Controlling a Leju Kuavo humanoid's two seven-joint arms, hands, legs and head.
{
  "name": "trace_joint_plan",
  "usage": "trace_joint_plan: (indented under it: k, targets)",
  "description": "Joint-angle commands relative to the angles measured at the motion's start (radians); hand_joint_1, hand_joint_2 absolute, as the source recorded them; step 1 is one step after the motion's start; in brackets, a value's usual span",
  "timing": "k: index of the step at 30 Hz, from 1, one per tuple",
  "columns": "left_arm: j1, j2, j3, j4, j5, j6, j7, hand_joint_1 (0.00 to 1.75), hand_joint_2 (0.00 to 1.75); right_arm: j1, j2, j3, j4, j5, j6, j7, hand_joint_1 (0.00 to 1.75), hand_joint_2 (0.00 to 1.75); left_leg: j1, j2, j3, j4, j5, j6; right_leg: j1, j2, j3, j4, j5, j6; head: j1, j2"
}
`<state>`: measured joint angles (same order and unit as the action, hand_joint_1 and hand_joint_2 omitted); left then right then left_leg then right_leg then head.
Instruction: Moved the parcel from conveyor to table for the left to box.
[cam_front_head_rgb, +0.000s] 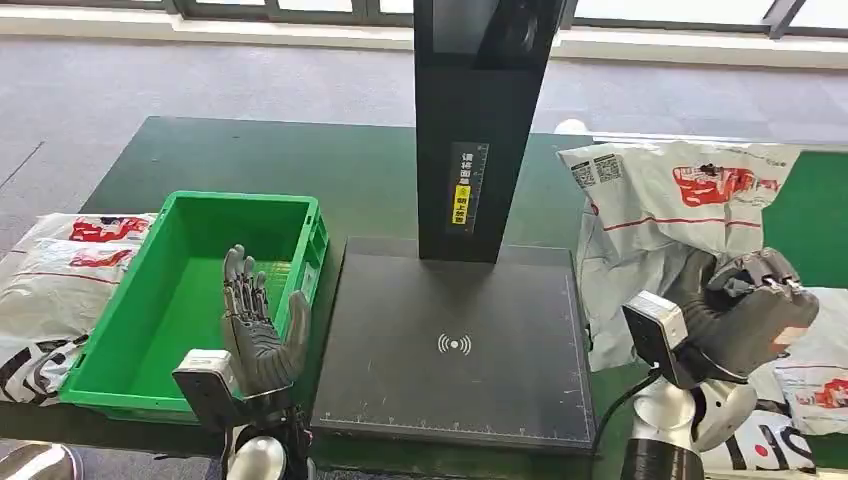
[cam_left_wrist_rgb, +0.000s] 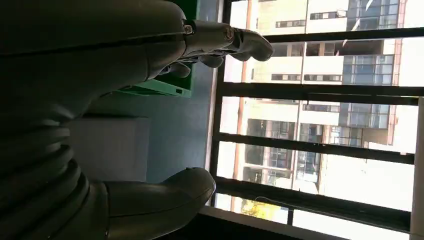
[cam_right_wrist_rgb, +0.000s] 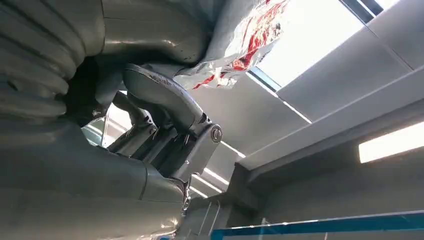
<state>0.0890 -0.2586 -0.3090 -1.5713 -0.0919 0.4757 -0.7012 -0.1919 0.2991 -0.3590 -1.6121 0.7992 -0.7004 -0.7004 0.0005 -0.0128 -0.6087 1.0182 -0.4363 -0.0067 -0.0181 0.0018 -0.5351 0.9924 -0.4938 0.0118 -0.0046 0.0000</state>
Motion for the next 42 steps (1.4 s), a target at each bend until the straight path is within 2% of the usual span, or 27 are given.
trace_joint_plan:
  k: [1,3,4,6,10,34,35,36,42]
  targets:
    - [-0.006,-0.042,0.026,0.068,-0.009,-0.051,0.003,0.00,1.75,0.049,-0.010,0.380,0.330,0.202,0.261,0.020,1.75,1.75,0.000,0.002,0.003,-0.002,-0.001,0.000,0.000,0.001,0.003,-0.002,0.000,-0.001,0.000,0.000]
    - [-0.019,-0.052,0.029,0.082,-0.012,-0.049,0.003,0.00,1.75,0.028,0.031,0.433,0.428,0.233,0.154,0.039,1.75,1.75,0.001,0.012,0.010,-0.006,-0.001,-0.001,0.001,0.011,0.006,-0.007,0.003,-0.002,0.000,0.000]
    - [-0.019,-0.054,0.031,0.082,-0.012,-0.049,0.003,0.00,1.75,0.006,0.024,0.460,0.483,0.222,0.115,0.050,1.75,1.75,0.002,0.014,0.007,-0.004,-0.002,-0.001,0.002,0.013,0.005,-0.004,0.003,-0.002,0.000,0.000]
    - [-0.017,-0.052,0.033,0.081,-0.009,-0.050,0.003,0.00,1.75,0.002,0.005,0.463,0.484,0.221,0.118,0.050,1.75,1.75,0.004,0.015,0.008,-0.003,-0.004,-0.004,0.004,0.014,0.004,-0.003,0.002,-0.003,0.000,0.000]
    - [-0.013,-0.048,0.034,0.077,-0.008,-0.052,0.003,0.00,1.75,0.001,-0.017,0.470,0.475,0.209,0.135,0.056,1.75,1.75,0.003,0.003,0.007,-0.003,-0.001,-0.004,0.003,0.002,0.004,-0.002,-0.001,-0.004,0.000,0.000]
    - [-0.019,-0.044,0.039,0.080,-0.007,-0.055,0.003,0.00,1.75,-0.016,-0.035,0.498,0.482,0.197,0.155,0.075,1.75,1.75,0.003,0.003,0.005,-0.002,-0.002,-0.006,0.003,0.002,0.003,0.000,-0.002,-0.005,0.000,0.000]
    - [-0.020,-0.043,0.037,0.080,-0.006,-0.052,0.003,0.00,1.75,-0.017,-0.036,0.499,0.484,0.198,0.147,0.080,0.73,1.75,0.003,0.003,0.006,-0.003,-0.002,-0.005,0.003,0.002,0.004,-0.001,-0.002,-0.006,0.000,0.000]
    - [-0.020,-0.043,0.037,0.079,-0.005,-0.051,0.003,0.00,1.75,-0.014,-0.035,0.499,0.482,0.198,0.141,0.082,0.00,1.75,0.003,0.003,0.005,-0.002,-0.002,-0.006,0.003,0.003,0.003,0.000,-0.002,-0.005,0.000,0.000]
    - [-0.016,-0.038,0.024,0.077,-0.006,-0.041,0.003,0.00,1.75,0.013,-0.043,0.506,0.463,0.191,0.114,0.088,0.00,1.75,0.003,0.003,0.007,-0.004,-0.002,-0.006,0.003,0.002,0.005,-0.002,-0.002,-0.006,0.000,0.000]
